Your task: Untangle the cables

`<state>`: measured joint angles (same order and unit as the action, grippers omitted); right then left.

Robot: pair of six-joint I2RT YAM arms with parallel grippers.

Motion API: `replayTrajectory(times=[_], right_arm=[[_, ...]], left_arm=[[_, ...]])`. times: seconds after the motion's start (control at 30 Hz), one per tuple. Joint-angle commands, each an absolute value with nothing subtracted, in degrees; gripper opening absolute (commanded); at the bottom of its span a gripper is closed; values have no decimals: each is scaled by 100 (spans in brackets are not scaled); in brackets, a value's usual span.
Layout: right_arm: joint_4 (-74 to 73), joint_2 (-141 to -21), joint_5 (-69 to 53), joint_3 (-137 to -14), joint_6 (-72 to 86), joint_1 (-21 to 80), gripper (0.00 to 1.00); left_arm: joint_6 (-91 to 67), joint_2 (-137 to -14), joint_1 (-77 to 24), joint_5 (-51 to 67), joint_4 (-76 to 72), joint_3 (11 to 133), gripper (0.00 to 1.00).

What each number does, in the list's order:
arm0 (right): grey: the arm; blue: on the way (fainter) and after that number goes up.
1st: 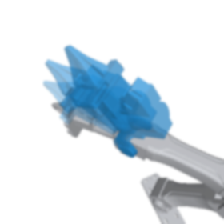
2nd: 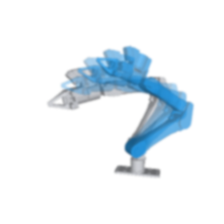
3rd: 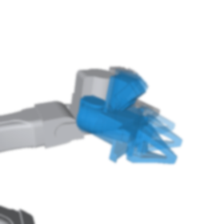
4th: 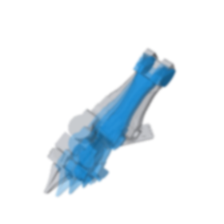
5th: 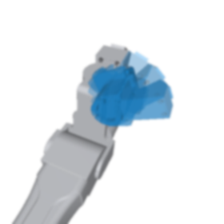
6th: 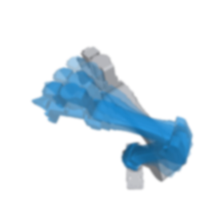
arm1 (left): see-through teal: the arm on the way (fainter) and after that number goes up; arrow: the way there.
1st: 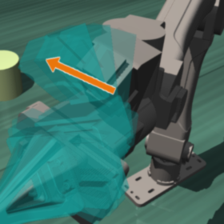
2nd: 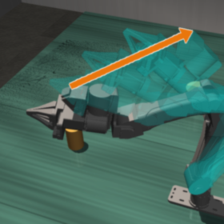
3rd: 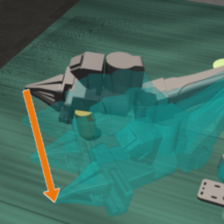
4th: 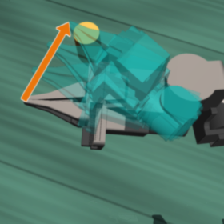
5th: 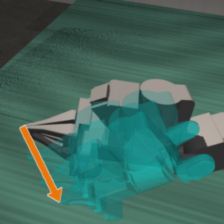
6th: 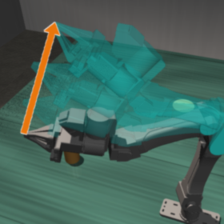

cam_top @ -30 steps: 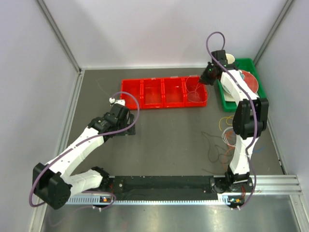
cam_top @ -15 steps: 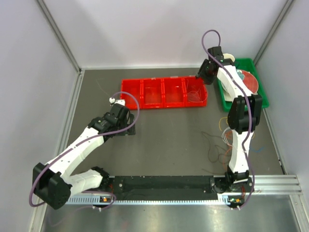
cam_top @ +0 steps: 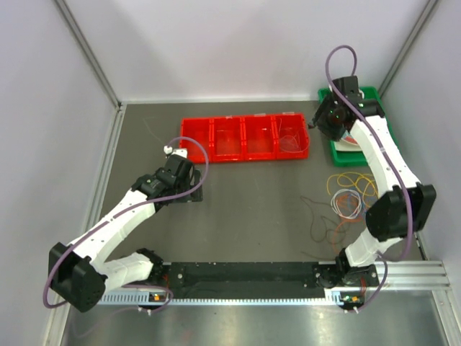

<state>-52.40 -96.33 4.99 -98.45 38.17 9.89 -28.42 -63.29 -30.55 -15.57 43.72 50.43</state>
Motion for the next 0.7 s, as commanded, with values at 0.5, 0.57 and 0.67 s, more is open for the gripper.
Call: replayTrajectory(times=[0.5, 0.57, 0.67], right_arm=[[-5247, -8472, -1046, -6153, 3525, 1230, 62], [-5160, -8604, -1116, -6048, 3393, 1301, 62], [-5072, -8771, -1151, -5951, 3340, 1354, 61]], left_arm=[[-2874, -6231, -3138, -1555, 4263, 5045, 95], [-2892, -6223, -3181, -1582, 4271, 5054, 95], [-2918, -6240, -3243, -1652, 4289, 5054, 95]])
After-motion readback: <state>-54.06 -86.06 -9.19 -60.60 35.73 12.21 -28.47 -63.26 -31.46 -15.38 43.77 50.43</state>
